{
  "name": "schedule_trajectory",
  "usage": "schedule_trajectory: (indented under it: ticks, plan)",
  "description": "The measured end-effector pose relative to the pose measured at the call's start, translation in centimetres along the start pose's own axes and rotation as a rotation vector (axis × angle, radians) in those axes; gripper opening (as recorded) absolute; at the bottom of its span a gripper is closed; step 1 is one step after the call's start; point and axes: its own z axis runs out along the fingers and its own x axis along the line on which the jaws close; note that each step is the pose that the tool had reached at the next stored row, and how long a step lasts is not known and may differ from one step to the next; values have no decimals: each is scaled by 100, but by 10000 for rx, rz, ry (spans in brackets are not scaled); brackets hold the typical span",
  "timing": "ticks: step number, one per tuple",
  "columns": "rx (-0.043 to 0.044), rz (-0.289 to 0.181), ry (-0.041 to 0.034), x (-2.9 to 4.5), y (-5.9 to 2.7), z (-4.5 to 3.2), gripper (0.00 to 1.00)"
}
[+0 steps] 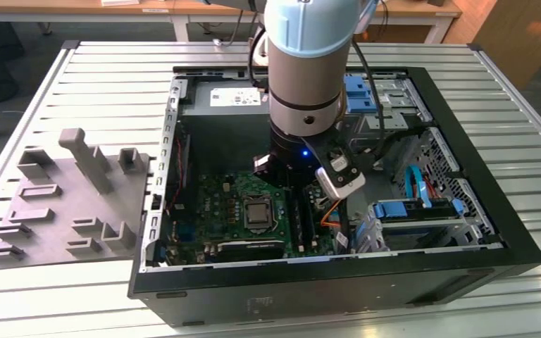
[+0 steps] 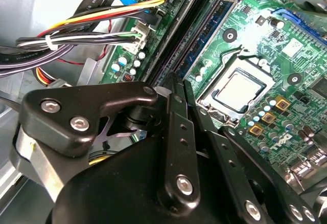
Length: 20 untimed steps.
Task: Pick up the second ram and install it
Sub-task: 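Insert the second ram into the second slot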
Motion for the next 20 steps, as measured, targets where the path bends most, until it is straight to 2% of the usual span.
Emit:
schedule_trajectory:
  ticks: [20]
  plan:
    - [42,-2,-1,4,-6,0,13]
